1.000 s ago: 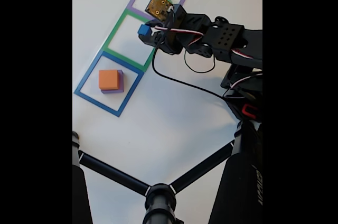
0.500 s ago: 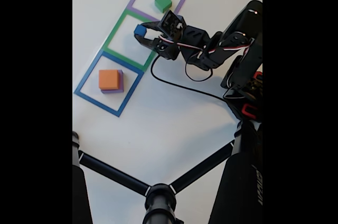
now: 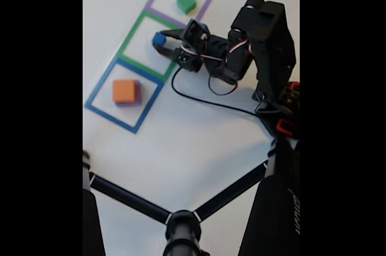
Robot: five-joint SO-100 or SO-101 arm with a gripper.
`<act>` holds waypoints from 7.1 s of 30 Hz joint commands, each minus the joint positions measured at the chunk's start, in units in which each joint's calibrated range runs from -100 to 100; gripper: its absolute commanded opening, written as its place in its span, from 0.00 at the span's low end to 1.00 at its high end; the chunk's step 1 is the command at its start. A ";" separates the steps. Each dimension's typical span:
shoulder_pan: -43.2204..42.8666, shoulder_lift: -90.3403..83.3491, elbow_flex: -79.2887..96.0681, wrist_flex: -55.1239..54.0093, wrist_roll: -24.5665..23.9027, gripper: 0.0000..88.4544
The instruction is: Tower of hanoi
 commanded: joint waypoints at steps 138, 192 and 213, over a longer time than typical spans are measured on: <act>31.24 -0.18 -4.72 2.98 0.54 0.27; 16.57 -65.42 -68.90 148.40 0.54 0.07; -7.02 -67.03 -84.45 157.96 0.54 0.06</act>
